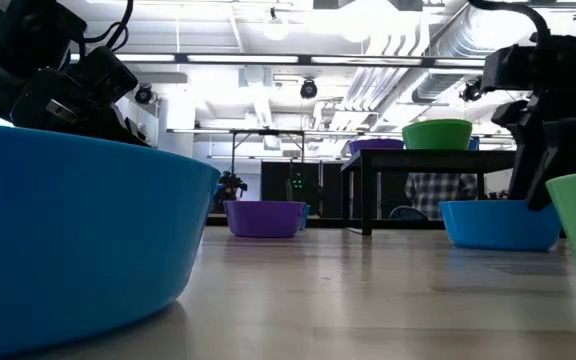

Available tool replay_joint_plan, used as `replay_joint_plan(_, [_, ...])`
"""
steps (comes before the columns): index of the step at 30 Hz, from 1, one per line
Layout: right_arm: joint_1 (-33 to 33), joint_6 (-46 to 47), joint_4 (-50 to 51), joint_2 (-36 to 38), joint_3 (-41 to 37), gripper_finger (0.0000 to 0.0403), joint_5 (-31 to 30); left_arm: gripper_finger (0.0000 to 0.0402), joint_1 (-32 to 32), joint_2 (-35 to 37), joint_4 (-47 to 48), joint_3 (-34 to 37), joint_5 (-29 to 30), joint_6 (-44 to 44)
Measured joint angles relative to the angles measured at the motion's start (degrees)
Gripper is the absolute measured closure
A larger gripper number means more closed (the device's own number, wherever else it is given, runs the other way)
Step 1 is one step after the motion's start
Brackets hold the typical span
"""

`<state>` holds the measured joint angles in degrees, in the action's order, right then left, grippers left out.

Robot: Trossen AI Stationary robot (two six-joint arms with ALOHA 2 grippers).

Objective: Pick & Place Mini bowls
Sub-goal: Stack the blue bowl on the other blue bowl on the shelf

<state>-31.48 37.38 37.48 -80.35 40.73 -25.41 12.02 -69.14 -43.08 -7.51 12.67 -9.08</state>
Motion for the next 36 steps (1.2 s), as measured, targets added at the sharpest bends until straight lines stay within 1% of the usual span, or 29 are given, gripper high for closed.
replay_joint_plan(3, [0.5,-0.2,0.6,-2.0,1.1,0.0278,0.5,0.0396,0.0,0.0,0.0,0.0,0.0,0.0])
replay_joint_plan(5, [1.6,-0.1,0.8,-3.0,1.3,0.0292,1.6,0.0396,0.0,0.0,0.2,0.0,0.1,0.0])
replay_joint_plan(10, [4.1,-1.6,1.0,-4.1,1.2,0.0346,2.6,0.0396,0.0,0.0,0.8,0.0,0.1,0.0])
replay_joint_plan(13, [5.3,-3.5,1.2,-3.8,1.2,0.0384,4.3,0.0396,0.0,0.0,0.8,0.0,0.1,0.0])
replay_joint_plan(15, [5.7,-4.3,1.6,-3.2,1.2,0.0397,5.1,0.0396,0.0,0.0,0.8,0.0,0.1,0.0])
replay_joint_plan(20, [5.5,-3.7,1.5,-0.6,1.3,0.0391,5.2,0.0396,0.0,0.0,0.8,0.0,0.1,0.0])
replay_joint_plan(24, [3.6,-3.9,1.5,2.2,3.9,0.04,4.4,0.0396,0.0,0.0,0.7,0.0,0.1,0.0])
replay_joint_plan(28, [1.9,-5.9,2.7,3.9,8.8,0.0397,3.7,0.0396,0.0,0.0,0.7,0.0,0.1,0.0])
replay_joint_plan(36, [-0.5,-11.0,9.2,4.0,22.4,0.0398,-2.3,0.0396,0.0,0.0,0.8,0.0,0.1,0.1])
